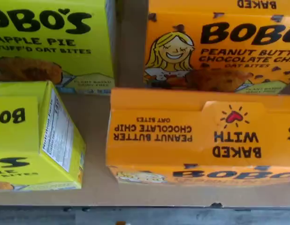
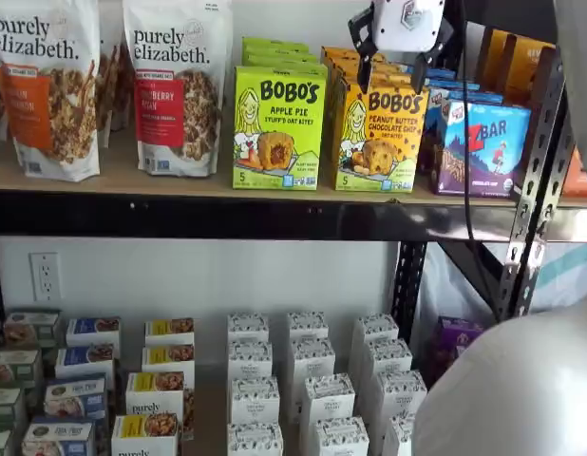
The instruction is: Pick up the orange box on the top shelf, the fifth box from the left
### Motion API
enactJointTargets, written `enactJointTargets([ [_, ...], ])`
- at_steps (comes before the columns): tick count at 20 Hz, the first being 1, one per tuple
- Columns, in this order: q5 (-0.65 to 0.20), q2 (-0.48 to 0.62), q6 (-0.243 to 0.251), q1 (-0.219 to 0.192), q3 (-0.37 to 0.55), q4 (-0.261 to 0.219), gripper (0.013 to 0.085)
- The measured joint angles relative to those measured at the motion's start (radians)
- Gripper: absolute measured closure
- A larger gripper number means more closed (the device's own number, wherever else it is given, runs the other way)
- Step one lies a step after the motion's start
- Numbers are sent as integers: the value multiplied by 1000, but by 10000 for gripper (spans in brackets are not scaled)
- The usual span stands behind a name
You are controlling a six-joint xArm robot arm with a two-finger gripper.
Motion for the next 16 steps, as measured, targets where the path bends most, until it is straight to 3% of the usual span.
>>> enactJointTargets([
  [2,15,9,-18,-18,-10,24,130],
  [11,-27,8,-9,-10,11,12,130],
  [16,-29,9,-26,-26,16,38,130],
])
